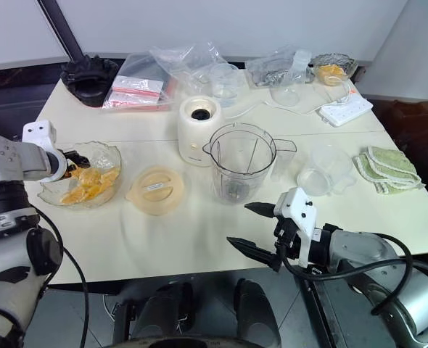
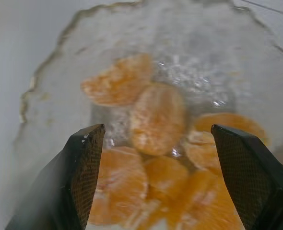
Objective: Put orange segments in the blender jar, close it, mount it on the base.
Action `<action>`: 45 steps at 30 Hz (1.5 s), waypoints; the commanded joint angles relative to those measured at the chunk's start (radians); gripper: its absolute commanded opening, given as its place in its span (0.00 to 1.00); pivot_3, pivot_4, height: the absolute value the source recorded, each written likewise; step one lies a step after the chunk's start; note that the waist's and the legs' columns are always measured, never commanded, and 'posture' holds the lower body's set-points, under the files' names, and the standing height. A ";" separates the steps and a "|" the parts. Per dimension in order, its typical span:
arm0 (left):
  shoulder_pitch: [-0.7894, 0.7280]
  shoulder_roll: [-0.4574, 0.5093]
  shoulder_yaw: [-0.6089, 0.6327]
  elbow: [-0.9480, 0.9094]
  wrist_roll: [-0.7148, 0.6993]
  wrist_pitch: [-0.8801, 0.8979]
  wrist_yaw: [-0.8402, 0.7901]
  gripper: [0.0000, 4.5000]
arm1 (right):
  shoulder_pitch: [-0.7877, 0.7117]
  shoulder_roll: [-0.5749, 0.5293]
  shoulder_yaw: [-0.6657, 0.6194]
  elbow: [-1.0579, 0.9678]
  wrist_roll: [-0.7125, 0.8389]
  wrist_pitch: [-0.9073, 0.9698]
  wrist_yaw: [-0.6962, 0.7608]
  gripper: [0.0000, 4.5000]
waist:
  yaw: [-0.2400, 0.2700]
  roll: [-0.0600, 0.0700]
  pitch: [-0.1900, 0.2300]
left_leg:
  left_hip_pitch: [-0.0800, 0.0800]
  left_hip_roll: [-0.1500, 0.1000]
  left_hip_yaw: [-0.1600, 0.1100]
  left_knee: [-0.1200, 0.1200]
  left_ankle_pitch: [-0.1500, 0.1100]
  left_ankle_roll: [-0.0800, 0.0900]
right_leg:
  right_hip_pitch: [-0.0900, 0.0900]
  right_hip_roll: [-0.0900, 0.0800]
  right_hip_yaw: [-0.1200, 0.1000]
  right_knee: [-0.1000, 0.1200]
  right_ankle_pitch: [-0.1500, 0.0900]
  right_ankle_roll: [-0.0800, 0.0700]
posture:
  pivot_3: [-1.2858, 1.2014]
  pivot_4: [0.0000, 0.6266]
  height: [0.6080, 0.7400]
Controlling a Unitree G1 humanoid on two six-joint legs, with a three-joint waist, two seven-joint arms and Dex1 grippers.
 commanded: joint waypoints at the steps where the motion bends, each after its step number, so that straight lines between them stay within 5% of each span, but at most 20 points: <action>1: -0.039 0.015 -0.045 0.107 0.038 -0.103 -0.043 0.82 | -0.019 0.003 0.005 -0.032 0.001 -0.007 -0.017 0.93 | 0.006 0.000 0.000 | 0.000 0.000 0.000 0.000 0.000 0.000 | 0.000 0.000 0.000 0.000 0.000 0.000 | 0.52 0.24 1.00; 18: -0.142 0.009 -0.144 0.563 0.116 -0.430 -0.193 0.82 | -0.006 0.010 0.010 -0.020 -0.038 -0.032 -0.027 0.93 | 0.018 -0.001 0.000 | -0.001 0.000 0.002 0.001 0.000 0.000 | 0.000 -0.001 0.000 -0.001 0.001 -0.001 | 0.52 0.24 1.00; 21: -0.146 -0.004 -0.155 0.571 0.122 -0.429 -0.201 0.63 | -0.002 0.010 0.008 -0.018 -0.042 -0.036 -0.028 0.95 | 0.019 -0.001 0.000 | -0.001 0.000 0.002 0.001 0.000 0.000 | 0.000 -0.001 0.000 -0.001 0.001 -0.001 | 0.52 0.24 1.00; 24: -0.144 -0.006 -0.157 0.558 0.121 -0.404 -0.203 0.31 | -0.001 0.011 0.008 -0.022 -0.041 -0.036 -0.033 0.95 | 0.018 -0.001 -0.001 | -0.001 0.000 0.002 0.003 0.000 0.000 | 0.000 -0.001 0.000 0.000 0.001 -0.001 | 0.52 0.24 1.00; 38: -0.177 0.106 -0.195 0.223 0.123 -0.225 -0.224 0.31 | -0.008 0.021 0.016 -0.006 -0.044 -0.035 -0.045 0.95 | 0.017 -0.003 0.000 | -0.002 0.001 0.002 0.005 0.000 0.000 | 0.000 -0.001 0.000 0.001 0.002 0.000 | 0.52 0.24 1.00; 45: -0.217 0.247 -0.307 0.170 0.115 -0.295 -0.463 0.31 | 0.030 0.024 -0.023 0.008 -0.024 -0.019 -0.054 0.95 | 0.017 -0.003 0.000 | -0.002 0.001 0.002 0.005 0.000 0.000 | 0.000 -0.001 0.000 0.000 0.001 -0.001 | 0.52 0.24 1.00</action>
